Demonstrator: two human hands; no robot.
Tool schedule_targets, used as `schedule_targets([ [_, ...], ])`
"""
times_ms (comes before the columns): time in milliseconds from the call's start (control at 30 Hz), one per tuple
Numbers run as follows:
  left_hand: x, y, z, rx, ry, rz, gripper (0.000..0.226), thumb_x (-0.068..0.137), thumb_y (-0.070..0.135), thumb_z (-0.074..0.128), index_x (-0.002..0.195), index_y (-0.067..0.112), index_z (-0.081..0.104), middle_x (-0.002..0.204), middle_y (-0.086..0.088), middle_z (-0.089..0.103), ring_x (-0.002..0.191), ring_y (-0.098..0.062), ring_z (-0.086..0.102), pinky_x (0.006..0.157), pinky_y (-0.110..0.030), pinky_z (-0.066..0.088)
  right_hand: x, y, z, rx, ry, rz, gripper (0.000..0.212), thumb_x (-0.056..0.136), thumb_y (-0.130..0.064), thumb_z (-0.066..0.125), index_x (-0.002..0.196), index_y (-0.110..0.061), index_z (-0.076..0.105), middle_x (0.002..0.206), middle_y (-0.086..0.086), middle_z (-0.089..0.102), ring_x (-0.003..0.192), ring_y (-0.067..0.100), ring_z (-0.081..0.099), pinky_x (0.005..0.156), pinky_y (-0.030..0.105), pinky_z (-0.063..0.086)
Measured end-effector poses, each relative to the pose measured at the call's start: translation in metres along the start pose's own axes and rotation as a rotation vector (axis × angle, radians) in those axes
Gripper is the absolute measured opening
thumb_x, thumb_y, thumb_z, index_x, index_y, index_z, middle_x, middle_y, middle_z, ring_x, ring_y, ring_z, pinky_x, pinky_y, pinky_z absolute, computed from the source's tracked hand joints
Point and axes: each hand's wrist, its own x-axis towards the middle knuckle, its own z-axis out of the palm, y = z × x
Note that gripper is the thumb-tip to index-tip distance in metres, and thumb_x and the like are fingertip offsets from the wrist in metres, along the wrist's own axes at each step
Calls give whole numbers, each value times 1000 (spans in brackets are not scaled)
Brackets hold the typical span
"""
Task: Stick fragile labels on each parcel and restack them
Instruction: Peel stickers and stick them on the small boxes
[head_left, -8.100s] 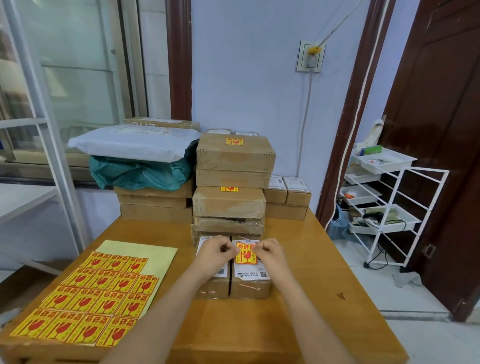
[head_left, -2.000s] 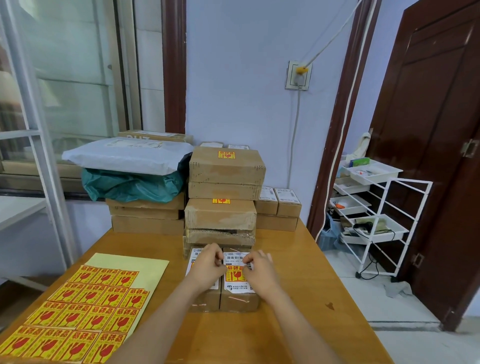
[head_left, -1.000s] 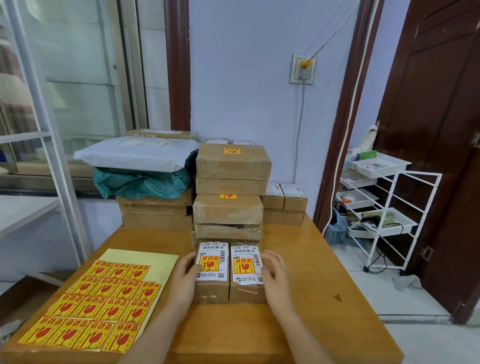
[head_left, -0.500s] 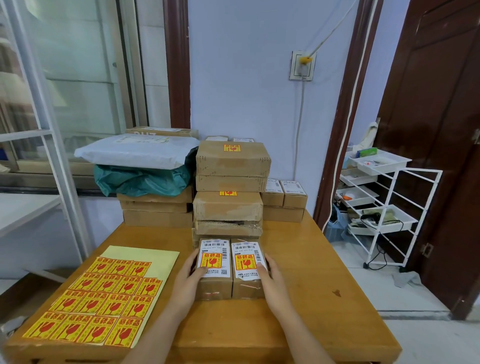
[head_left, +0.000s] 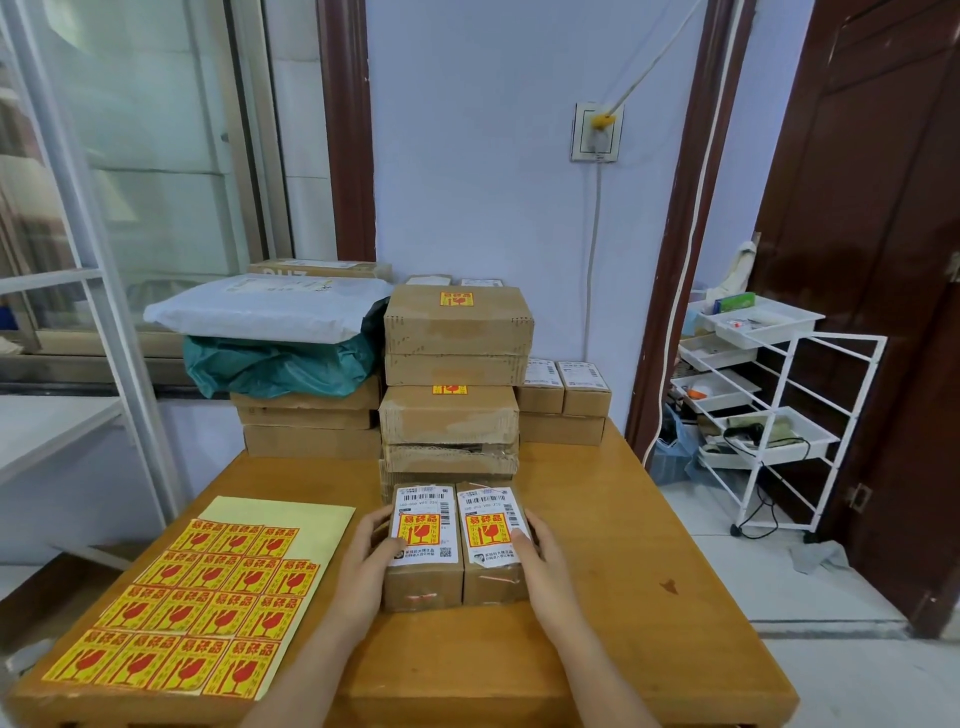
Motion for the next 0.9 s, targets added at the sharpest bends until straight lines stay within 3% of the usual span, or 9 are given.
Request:
schedule_targets([
  [233, 0, 0, 1, 7, 0, 6, 41, 93, 4, 52, 129, 25, 47, 111, 2, 63, 94, -12, 63, 61, -17, 52, 1, 0, 1, -44, -49, 26, 42, 96, -37, 50, 138, -40, 43, 129, -20, 57, 119, 3, 53, 104, 37, 44],
  [367, 2, -1, 0, -10, -1, -17, 48, 94, 3, 51, 137, 23, 44, 113, 2, 62, 98, -12, 62, 66, -19, 52, 0, -1, 2, -100, -83, 37, 50, 95, -42, 50, 143, -43, 34, 133, -22, 52, 124, 2, 48, 108, 37, 40],
  [500, 5, 1, 1, -33, 6, -35, 50, 94, 4, 50, 140, 24, 41, 114, 3, 61, 99, -12, 61, 73, -25, 50, -3, -8, 0, -127, -99, 39, 46, 98, -36, 47, 138, -47, 28, 119, -31, 48, 118, -1, 46, 106, 27, 38],
  [700, 8, 8, 1, -38, 23, -88, 51, 94, 6, 52, 141, 24, 42, 107, 8, 62, 97, -15, 62, 72, -27, 50, 2, -2, -1, -85, -88, 81, 58, 86, -56, 50, 141, -45, 36, 139, -20, 48, 129, 6, 44, 110, 39, 37],
  [900, 11, 17, -3, -9, 20, -133, 51, 93, 7, 55, 140, 24, 43, 107, 5, 63, 95, -17, 64, 69, -27, 50, 6, -7, -3, -81, -65, 78, 36, 98, -38, 44, 134, -42, 45, 129, -17, 57, 119, 5, 53, 103, 37, 44],
])
